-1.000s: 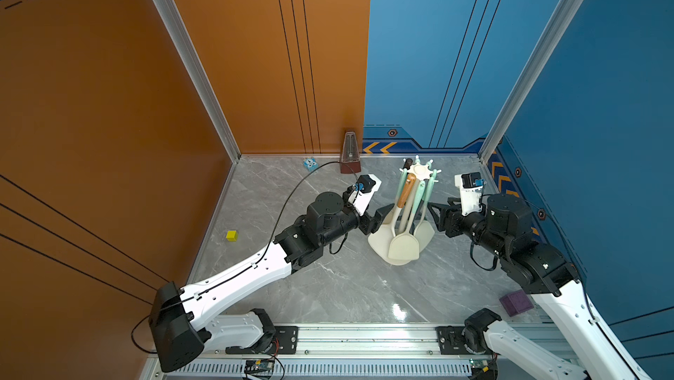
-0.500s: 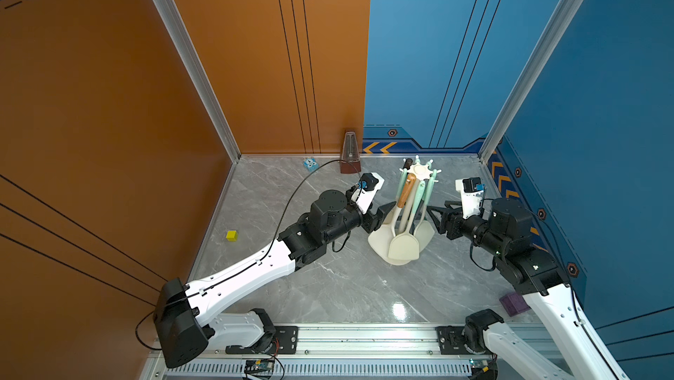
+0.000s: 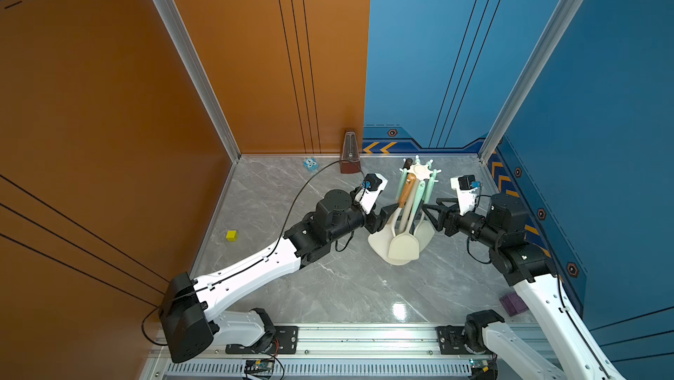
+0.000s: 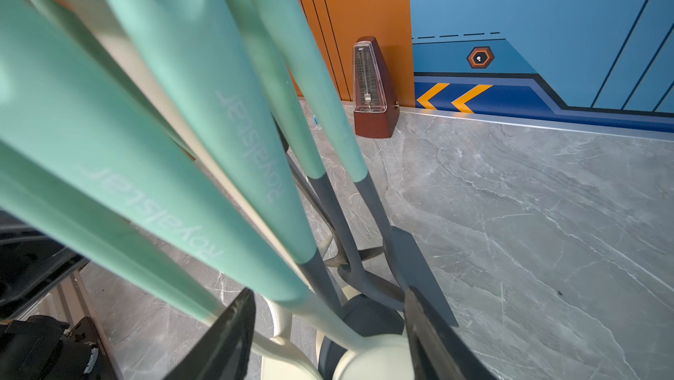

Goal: Take the spatula off the kitchen utensil rack
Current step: Take off the spatula from the rack.

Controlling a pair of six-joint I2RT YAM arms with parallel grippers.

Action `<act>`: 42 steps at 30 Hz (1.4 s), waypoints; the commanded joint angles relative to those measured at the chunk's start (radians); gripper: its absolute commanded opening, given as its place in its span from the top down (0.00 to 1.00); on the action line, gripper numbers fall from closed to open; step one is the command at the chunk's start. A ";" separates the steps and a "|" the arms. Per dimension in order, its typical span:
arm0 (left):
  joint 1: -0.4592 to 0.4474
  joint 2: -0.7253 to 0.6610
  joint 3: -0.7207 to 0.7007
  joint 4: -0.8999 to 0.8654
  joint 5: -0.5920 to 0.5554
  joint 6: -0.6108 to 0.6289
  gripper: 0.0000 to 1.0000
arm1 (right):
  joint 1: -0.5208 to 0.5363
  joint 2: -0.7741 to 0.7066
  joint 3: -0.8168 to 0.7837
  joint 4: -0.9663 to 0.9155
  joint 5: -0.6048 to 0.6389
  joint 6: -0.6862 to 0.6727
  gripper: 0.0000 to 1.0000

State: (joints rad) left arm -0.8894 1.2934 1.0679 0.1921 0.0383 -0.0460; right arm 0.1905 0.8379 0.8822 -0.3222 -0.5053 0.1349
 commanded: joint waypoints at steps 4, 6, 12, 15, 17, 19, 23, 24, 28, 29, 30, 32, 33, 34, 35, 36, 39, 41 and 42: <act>-0.003 0.005 0.013 0.045 0.017 -0.005 0.35 | -0.001 0.039 -0.018 0.095 -0.034 -0.019 0.44; -0.005 0.015 0.017 0.045 0.025 -0.003 0.35 | 0.003 0.049 -0.018 0.104 -0.037 -0.021 0.51; -0.004 0.037 0.029 0.052 0.057 0.009 0.35 | 0.009 0.059 -0.034 0.115 -0.030 -0.022 0.63; -0.006 0.045 0.029 0.061 0.054 0.020 0.35 | 0.013 0.048 -0.046 0.125 -0.032 -0.021 0.66; -0.007 0.054 0.030 0.069 0.048 0.029 0.35 | 0.014 0.042 -0.051 0.124 -0.028 -0.022 0.68; -0.009 0.069 0.036 0.081 0.047 0.035 0.36 | 0.015 0.038 -0.055 0.123 -0.026 -0.023 0.72; -0.012 0.102 0.060 0.085 0.071 0.036 0.39 | 0.017 0.038 -0.058 0.112 -0.029 -0.022 0.78; -0.015 0.108 0.064 0.085 0.073 0.035 0.39 | 0.018 0.038 -0.060 0.111 -0.029 -0.023 0.79; -0.016 0.132 0.088 0.085 0.090 0.038 0.43 | 0.024 0.036 -0.067 0.109 -0.026 -0.022 0.80; -0.016 0.136 0.093 0.085 0.093 0.041 0.44 | 0.024 0.037 -0.067 0.109 -0.025 -0.023 0.81; -0.016 0.139 0.096 0.085 0.098 0.041 0.44 | 0.025 0.037 -0.066 0.109 -0.025 -0.023 0.81; -0.016 0.142 0.102 0.085 0.105 0.043 0.44 | 0.026 0.036 -0.064 0.109 -0.023 -0.024 0.82; -0.016 0.142 0.101 0.084 0.110 0.044 0.44 | 0.025 0.034 -0.066 0.106 -0.022 -0.025 0.82; -0.016 0.142 0.101 0.085 0.116 0.046 0.44 | 0.025 0.033 -0.067 0.105 -0.021 -0.027 0.82; -0.016 0.144 0.101 0.086 0.119 0.045 0.44 | 0.026 0.032 -0.067 0.103 -0.019 -0.026 0.82; -0.016 0.146 0.102 0.085 0.123 0.043 0.45 | 0.027 0.030 -0.068 0.102 -0.019 -0.027 0.82; -0.027 0.150 0.103 0.084 0.122 0.035 0.49 | 0.030 0.030 -0.069 0.097 -0.013 -0.027 0.82; -0.039 0.149 0.100 0.085 0.114 0.036 0.51 | 0.036 0.030 -0.067 0.092 -0.005 -0.029 0.83; -0.047 0.146 0.099 0.085 0.107 0.036 0.51 | 0.040 0.031 -0.067 0.088 -0.001 -0.031 0.82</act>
State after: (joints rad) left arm -0.9123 1.4353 1.1397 0.2626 0.1337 -0.0154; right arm 0.2211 0.8764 0.8299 -0.2241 -0.5228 0.0921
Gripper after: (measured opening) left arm 0.493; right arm 0.179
